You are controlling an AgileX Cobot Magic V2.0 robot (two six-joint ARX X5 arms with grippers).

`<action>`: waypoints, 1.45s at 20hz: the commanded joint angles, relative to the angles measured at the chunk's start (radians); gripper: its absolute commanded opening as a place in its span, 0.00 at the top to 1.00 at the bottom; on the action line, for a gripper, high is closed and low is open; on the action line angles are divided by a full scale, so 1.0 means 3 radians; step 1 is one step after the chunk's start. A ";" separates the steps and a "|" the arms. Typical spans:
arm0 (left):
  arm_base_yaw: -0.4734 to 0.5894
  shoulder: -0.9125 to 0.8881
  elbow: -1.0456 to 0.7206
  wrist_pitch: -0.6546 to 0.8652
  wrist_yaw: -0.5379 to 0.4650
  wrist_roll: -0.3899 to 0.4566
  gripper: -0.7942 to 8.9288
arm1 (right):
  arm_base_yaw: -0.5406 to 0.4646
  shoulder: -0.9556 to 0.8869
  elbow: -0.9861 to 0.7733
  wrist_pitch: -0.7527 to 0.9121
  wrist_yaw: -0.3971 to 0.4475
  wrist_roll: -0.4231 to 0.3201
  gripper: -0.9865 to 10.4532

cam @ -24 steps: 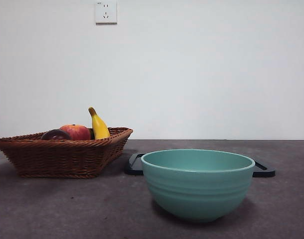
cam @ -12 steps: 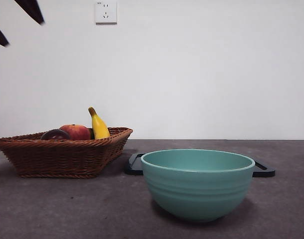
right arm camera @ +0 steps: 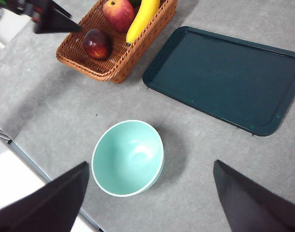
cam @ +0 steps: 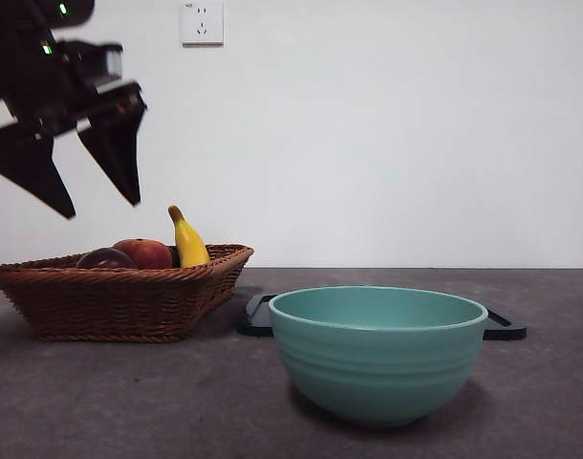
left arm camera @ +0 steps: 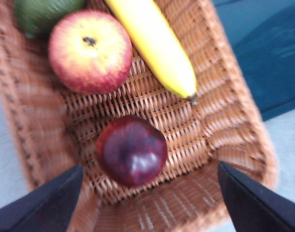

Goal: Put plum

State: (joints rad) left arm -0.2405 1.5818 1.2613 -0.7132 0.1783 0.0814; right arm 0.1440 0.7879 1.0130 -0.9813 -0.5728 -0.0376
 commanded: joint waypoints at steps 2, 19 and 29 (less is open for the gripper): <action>-0.0014 0.0252 0.0083 0.0094 -0.0022 0.0053 0.47 | 0.0014 0.0025 0.0071 0.0023 -0.0011 0.0015 0.55; -0.0053 0.0694 0.0083 0.0262 -0.0111 0.0164 0.56 | 0.0014 0.0025 0.0071 0.0003 -0.0013 0.0028 0.55; -0.0058 0.0501 0.0136 0.0245 -0.0067 0.0120 0.68 | 0.0014 0.0025 0.0071 0.0000 -0.0011 0.0029 0.55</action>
State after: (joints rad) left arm -0.2531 1.7432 1.2667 -0.6518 0.1574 0.1169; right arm 0.1440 0.7879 1.0130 -0.9840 -0.5728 -0.0368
